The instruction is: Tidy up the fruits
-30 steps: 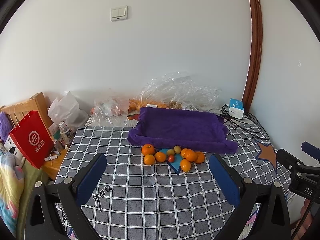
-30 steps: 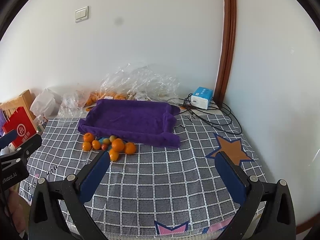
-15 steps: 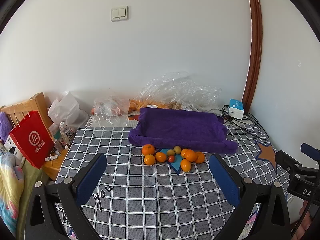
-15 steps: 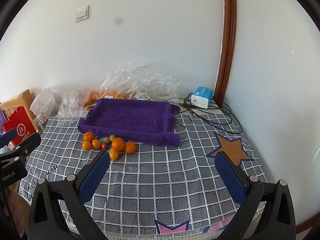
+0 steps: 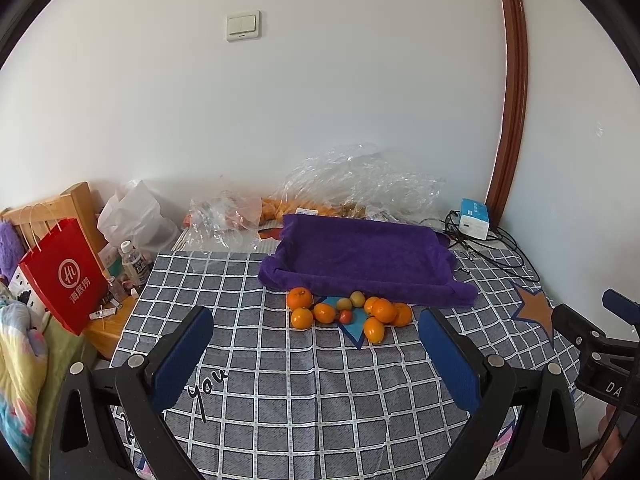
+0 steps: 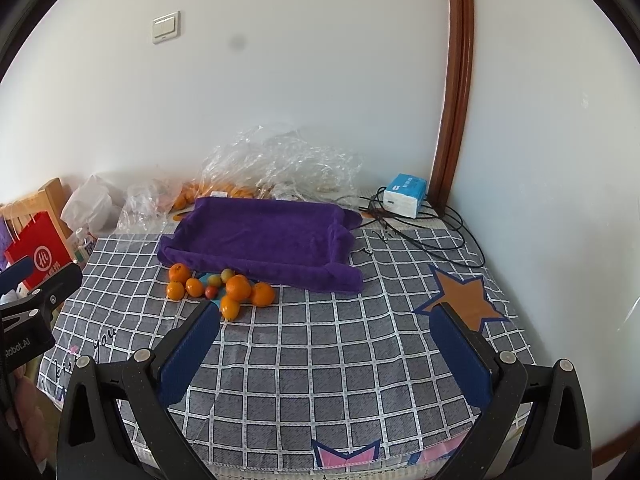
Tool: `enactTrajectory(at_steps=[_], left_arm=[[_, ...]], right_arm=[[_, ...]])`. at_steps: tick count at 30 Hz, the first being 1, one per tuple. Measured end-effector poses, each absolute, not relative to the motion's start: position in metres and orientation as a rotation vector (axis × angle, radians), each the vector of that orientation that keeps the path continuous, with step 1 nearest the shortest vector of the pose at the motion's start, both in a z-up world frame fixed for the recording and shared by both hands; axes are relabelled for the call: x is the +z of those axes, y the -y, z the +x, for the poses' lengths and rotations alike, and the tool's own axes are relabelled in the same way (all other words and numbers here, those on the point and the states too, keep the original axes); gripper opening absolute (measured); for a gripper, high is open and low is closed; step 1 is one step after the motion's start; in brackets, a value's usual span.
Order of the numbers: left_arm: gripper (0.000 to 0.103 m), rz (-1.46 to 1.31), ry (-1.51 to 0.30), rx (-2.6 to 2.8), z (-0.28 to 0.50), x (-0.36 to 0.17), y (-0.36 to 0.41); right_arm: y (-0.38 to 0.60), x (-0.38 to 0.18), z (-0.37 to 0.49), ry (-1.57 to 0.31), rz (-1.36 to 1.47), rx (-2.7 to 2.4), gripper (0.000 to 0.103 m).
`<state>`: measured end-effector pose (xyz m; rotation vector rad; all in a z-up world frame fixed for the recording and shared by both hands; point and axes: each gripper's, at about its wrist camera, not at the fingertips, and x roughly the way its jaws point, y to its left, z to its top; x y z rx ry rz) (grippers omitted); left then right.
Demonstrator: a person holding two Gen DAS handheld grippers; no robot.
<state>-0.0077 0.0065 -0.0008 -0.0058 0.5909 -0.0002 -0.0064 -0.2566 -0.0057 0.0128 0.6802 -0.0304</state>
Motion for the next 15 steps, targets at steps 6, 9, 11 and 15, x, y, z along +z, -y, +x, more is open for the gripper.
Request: enactTrajectory(at_steps=[6,9,11,15], left_arm=[[0.103,-0.007,-0.591,-0.003,-0.0076,-0.0010,-0.0078],[0.103,-0.006,-0.590,-0.001,-0.0079,-0.0019,-0.0080],[0.103,-0.003,-0.588,0.003,-0.0071,-0.0024,-0.0082],[0.103,-0.002,-0.588,0.005,-0.0053,-0.0042,-0.0080]], right_arm=[[0.2561,-0.0069,-0.0054,-0.686,0.015,-0.028,0.103],[0.2545,-0.0069,-0.0055,-0.685,0.011,-0.028,0.103],[0.2539,-0.0061,-0.0046,-0.683,0.011,-0.026,0.103],[0.2524,-0.0035,-0.0038,-0.675,0.016,-0.024,0.103]])
